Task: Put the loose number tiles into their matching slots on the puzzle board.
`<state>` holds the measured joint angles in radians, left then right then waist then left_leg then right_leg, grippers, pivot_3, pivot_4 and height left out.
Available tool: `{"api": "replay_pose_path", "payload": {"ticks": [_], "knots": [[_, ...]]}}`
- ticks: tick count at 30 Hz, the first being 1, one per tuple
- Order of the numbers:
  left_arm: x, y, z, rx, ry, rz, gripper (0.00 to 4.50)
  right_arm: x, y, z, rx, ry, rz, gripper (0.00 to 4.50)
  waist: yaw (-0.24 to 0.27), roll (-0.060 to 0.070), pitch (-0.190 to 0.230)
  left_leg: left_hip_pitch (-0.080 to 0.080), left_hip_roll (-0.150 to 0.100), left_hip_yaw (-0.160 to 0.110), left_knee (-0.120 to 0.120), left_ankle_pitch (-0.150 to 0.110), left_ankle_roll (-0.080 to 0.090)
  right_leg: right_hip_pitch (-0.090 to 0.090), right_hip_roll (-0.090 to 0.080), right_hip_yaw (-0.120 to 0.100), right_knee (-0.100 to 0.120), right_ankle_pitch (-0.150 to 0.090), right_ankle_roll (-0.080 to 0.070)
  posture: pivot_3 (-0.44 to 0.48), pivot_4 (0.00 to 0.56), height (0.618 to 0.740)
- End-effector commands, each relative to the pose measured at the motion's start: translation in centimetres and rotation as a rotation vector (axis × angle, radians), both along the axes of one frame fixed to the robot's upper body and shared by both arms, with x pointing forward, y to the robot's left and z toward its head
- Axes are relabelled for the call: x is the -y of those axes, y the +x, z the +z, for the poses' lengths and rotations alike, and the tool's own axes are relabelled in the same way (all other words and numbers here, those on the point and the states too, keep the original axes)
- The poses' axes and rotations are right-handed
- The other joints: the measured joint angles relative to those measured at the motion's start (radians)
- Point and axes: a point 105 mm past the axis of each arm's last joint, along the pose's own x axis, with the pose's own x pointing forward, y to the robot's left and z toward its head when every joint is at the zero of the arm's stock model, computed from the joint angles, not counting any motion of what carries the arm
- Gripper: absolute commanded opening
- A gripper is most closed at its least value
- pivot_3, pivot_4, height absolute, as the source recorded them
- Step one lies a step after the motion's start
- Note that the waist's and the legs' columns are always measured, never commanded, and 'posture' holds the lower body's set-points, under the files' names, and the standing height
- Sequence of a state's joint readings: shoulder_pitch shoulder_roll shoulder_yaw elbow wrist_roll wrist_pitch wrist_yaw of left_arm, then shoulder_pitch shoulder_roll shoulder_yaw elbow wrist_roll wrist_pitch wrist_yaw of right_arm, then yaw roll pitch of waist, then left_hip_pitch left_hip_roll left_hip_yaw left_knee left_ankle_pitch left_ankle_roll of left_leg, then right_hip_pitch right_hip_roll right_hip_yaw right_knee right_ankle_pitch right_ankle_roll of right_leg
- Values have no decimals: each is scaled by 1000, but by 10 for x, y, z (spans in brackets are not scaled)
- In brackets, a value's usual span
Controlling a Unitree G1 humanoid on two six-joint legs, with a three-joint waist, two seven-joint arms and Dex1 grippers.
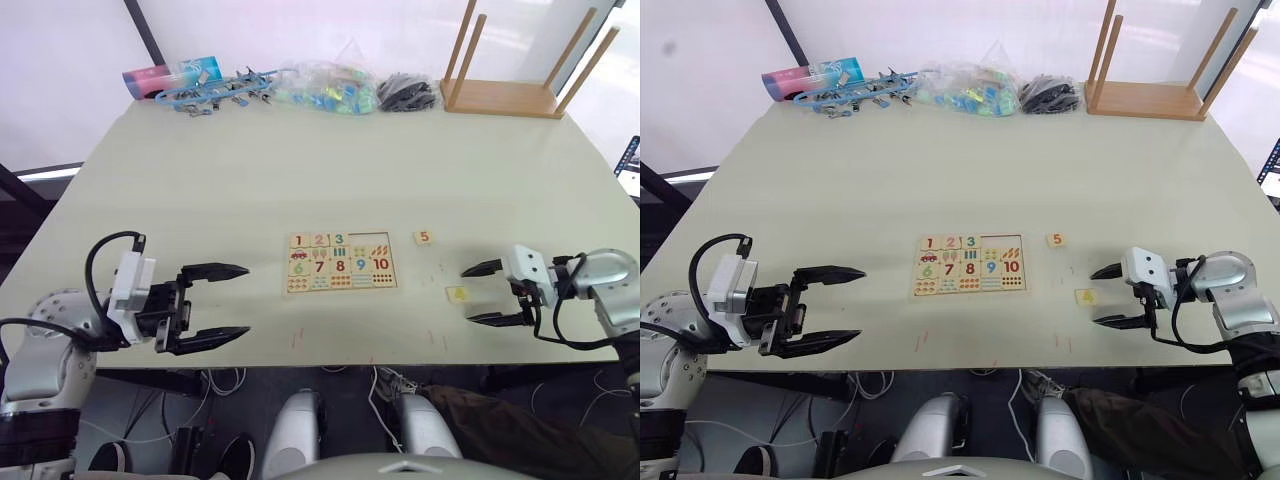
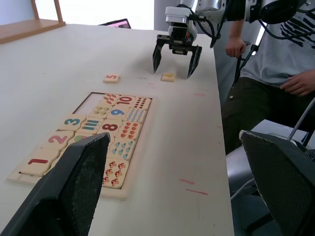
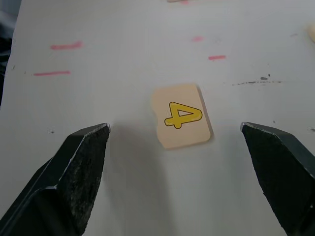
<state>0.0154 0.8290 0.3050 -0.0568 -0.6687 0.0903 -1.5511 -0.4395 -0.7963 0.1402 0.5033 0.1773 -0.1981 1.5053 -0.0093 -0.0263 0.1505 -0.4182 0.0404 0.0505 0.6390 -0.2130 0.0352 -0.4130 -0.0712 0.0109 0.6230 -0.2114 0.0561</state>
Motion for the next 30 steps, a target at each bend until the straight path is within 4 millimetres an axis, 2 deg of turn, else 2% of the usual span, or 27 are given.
{"api": "replay_pose_path", "payload": {"ticks": [1, 4, 7, 9, 11, 12, 13, 14, 16, 21, 30], "knots": [[-2, -3, 7, 43, 10, -19, 4500, -3, 4, 5, 27, -2, 25, 4457, -1, 0, 0, 0, 0, 0, 0, 0, 0, 0, 0, 0, 0, 0, 0, 0, 150, 740], [-3, -3, 8, 52, 10, -21, 4500, -6, 5, 5, 28, 1, 34, 4457, -2, 0, 0, 0, 0, 0, 0, 0, 0, 0, 0, 0, 0, 0, 0, 0, 150, 740], [-1, -2, 10, 63, 7, -26, 4500, -7, 4, 4, 23, 1, 41, 3779, -2, 0, 0, 1, 0, 0, 0, 0, 0, 1, 0, 0, 1, 0, 0, 0, 150, 740], [-1, -2, 10, 66, 7, -29, 4500, -8, 4, 4, 22, 2, 43, 2830, -2, 0, 0, 1, 0, 0, 0, 0, 0, 1, 0, 0, 1, 0, 0, 0, 150, 740], [-1, -1, 10, 70, 6, -30, 4500, -10, 4, 4, 22, 3, 46, 2303, -2, 0, 0, 1, 0, 0, 0, 0, 0, 1, 0, 0, 1, 0, 0, 0, 150, 740], [-2, -1, 10, 72, 5, -31, 4500, -10, 4, 4, 22, 3, 49, 1847, -2, 0, 0, 1, 0, 0, 0, 0, 0, 1, 0, 0, 1, 0, 0, 0, 150, 740], [-2, -1, 10, 75, 4, -32, 4500, -11, 4, 4, 21, 3, 52, 1701, -2, 0, 0, 1, 0, 0, 0, 0, 0, 1, 0, 0, 1, 0, 0, 0, 150, 740], [-2, 0, 10, 78, 3, -32, 4500, -12, 4, 4, 21, 4, 54, 1196, -2, 0, 0, 1, 0, 0, 0, 0, 0, 1, 0, 0, 1, 0, 0, 0, 150, 740], [-2, 0, 10, 82, 2, -32, 4500, -13, 4, 6, 22, 6, 57, 916, -2, 0, 0, 1, 0, 0, 0, 0, 0, 1, 0, 0, 1, 0, 0, 0, 150, 740], [-4, 1, 10, 89, -4, -22, 4500, -15, 8, 21, 34, 26, 36, 918, -2, 0, 0, 1, 1, 0, 0, 0, 0, 1, 0, 0, 1, 0, 0, 0, 150, 740], [-5, 6, 12, 103, -33, 26, 4500, -38, 24, 53, 93, 23, -21, 918, -1, 1, 0, 1, 1, 0, 0, 0, 0, 1, 0, 0, 1, 0, 0, 0, 150, 740]]}}
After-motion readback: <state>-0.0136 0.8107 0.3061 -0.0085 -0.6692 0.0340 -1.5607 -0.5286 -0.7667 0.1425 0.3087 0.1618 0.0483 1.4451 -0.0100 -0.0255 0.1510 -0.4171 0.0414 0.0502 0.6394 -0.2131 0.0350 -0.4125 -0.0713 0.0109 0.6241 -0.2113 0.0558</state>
